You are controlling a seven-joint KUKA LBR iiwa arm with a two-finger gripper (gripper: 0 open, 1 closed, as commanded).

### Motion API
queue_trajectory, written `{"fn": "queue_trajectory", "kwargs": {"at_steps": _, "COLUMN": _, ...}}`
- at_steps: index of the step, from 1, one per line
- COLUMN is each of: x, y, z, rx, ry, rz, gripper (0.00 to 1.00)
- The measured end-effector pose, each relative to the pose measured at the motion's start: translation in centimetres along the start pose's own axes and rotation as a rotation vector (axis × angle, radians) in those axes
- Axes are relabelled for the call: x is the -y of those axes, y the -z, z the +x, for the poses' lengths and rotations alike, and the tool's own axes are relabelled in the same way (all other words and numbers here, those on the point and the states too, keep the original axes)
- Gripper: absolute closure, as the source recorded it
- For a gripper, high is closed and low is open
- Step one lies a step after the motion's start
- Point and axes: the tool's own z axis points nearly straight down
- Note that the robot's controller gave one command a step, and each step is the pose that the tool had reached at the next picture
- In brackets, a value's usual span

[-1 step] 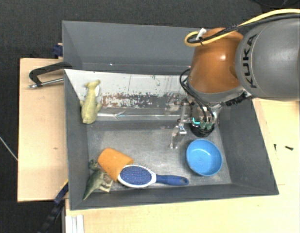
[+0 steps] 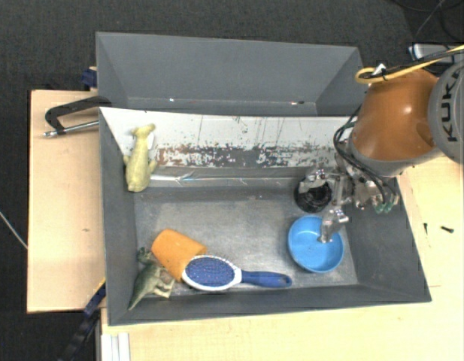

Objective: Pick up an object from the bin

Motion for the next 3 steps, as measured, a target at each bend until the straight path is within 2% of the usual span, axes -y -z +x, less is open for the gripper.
{"fn": "queue_trajectory", "kwargs": {"at_steps": 1, "x": 1.3, "y": -5.6, "z": -1.1, "rx": 0.008, "ry": 0.463, "rz": -0.001, "gripper": 0.00}}
{"fn": "queue_trajectory", "kwargs": {"at_steps": 2, "x": 1.2, "y": -5.4, "z": -1.3, "rx": 0.013, "ry": 0.462, "rz": -0.002, "gripper": 1.00}}
{"fn": "queue_trajectory", "kwargs": {"at_steps": 3, "x": -6.8, "y": -5.3, "z": 3.5, "rx": 0.018, "ry": 0.547, "rz": 0.007, "gripper": 1.00}}
